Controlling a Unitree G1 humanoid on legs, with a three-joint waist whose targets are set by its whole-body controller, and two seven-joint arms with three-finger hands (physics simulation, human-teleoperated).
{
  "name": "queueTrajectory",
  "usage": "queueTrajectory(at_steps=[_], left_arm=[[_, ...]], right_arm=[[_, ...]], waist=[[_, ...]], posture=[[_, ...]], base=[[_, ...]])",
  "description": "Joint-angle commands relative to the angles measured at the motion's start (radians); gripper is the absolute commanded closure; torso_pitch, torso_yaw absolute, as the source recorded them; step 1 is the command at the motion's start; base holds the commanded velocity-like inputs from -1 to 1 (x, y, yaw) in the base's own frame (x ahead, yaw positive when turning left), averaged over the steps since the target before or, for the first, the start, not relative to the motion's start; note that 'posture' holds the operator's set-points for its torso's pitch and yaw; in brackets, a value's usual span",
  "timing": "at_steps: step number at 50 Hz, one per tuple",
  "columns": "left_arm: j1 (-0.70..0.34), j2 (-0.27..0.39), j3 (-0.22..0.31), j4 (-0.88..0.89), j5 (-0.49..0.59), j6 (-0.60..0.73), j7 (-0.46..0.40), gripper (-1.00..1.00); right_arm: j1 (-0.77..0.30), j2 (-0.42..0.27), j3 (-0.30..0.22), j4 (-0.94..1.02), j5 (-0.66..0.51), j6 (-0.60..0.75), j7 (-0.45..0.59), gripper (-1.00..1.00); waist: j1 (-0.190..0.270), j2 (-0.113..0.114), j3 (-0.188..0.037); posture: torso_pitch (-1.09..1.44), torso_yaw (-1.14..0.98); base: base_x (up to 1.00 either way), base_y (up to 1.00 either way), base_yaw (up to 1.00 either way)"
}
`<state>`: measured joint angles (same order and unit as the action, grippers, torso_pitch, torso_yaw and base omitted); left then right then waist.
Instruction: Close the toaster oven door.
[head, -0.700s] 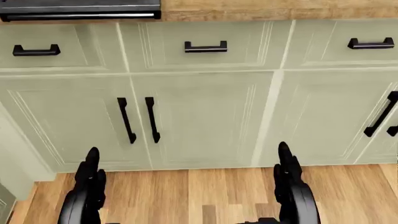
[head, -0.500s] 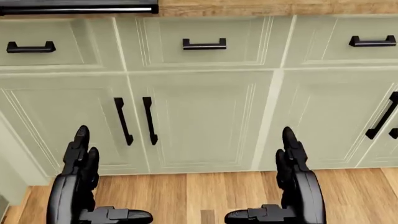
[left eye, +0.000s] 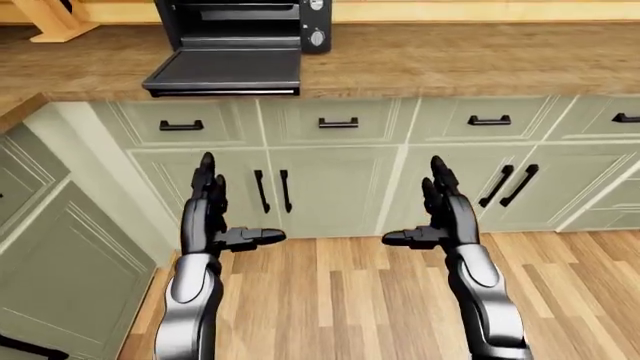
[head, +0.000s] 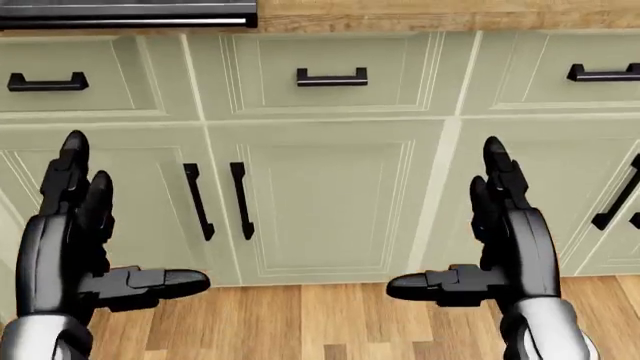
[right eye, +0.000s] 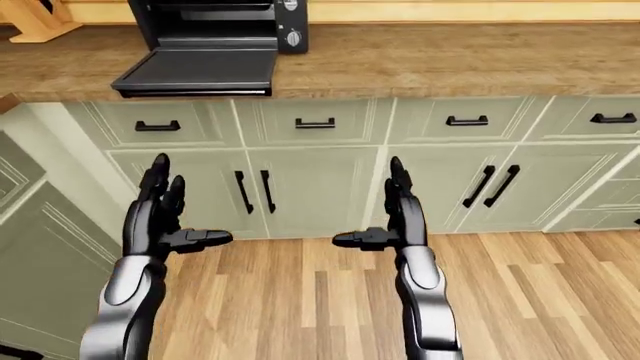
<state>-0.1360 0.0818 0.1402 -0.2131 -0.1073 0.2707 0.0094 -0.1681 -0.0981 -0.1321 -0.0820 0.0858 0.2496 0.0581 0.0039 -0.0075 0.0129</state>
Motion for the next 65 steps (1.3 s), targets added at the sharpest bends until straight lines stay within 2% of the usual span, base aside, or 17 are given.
queueTrajectory(at_steps=[1, 12, 23, 33, 41, 45, 51, 65], left_arm=[[-0.049, 0.022, 0.023, -0.062, -0.025, 0.012, -0.006, -1.00], [-0.147, 0.096, 0.090, -0.023, -0.043, 0.045, 0.044, -1.00], [-0.259, 0.230, 0.194, 0.003, -0.118, 0.092, 0.064, -1.00], [-0.309, 0.312, 0.230, 0.038, -0.152, 0.086, 0.084, -1.00], [-0.364, 0.406, 0.276, 0.075, -0.173, 0.103, 0.099, -1.00], [-0.389, 0.452, 0.298, 0.110, -0.187, 0.094, 0.109, -1.00], [-0.401, 0.489, 0.310, 0.134, -0.215, 0.090, 0.122, -1.00], [-0.413, 0.541, 0.329, 0.138, -0.249, 0.109, 0.134, -1.00]], right_arm=[[-0.038, -0.017, -0.014, -0.049, -0.001, -0.026, 0.002, -1.00], [-0.128, -0.077, -0.064, -0.033, 0.020, -0.002, -0.005, -1.00], [-0.242, -0.175, -0.122, -0.029, 0.059, 0.045, -0.008, -1.00], [-0.316, -0.245, -0.154, -0.016, 0.084, 0.071, -0.010, -1.00], [-0.410, -0.345, -0.204, 0.037, 0.128, 0.094, -0.027, -1.00], [-0.432, -0.381, -0.212, 0.050, 0.143, 0.096, -0.035, -1.00], [-0.452, -0.413, -0.219, 0.058, 0.148, 0.095, -0.039, -1.00], [-0.467, -0.437, -0.223, 0.068, 0.139, 0.088, -0.033, -1.00]], waist=[[-0.001, 0.002, -0.023], [-0.001, 0.004, -0.016], [-0.002, 0.007, -0.010], [-0.001, 0.009, -0.009], [-0.001, 0.011, -0.004], [-0.002, 0.011, -0.003], [-0.002, 0.012, -0.002], [-0.003, 0.015, 0.002]], posture=[[0.00, 0.00], [0.00, 0.00], [0.00, 0.00], [0.00, 0.00], [0.00, 0.00], [0.00, 0.00], [0.00, 0.00], [0.00, 0.00]], base=[[0.00, 0.00, 0.00], [0.00, 0.00, 0.00], [0.00, 0.00, 0.00], [0.00, 0.00, 0.00], [0.00, 0.00, 0.00], [0.00, 0.00, 0.00], [0.00, 0.00, 0.00], [0.00, 0.00, 0.00]])
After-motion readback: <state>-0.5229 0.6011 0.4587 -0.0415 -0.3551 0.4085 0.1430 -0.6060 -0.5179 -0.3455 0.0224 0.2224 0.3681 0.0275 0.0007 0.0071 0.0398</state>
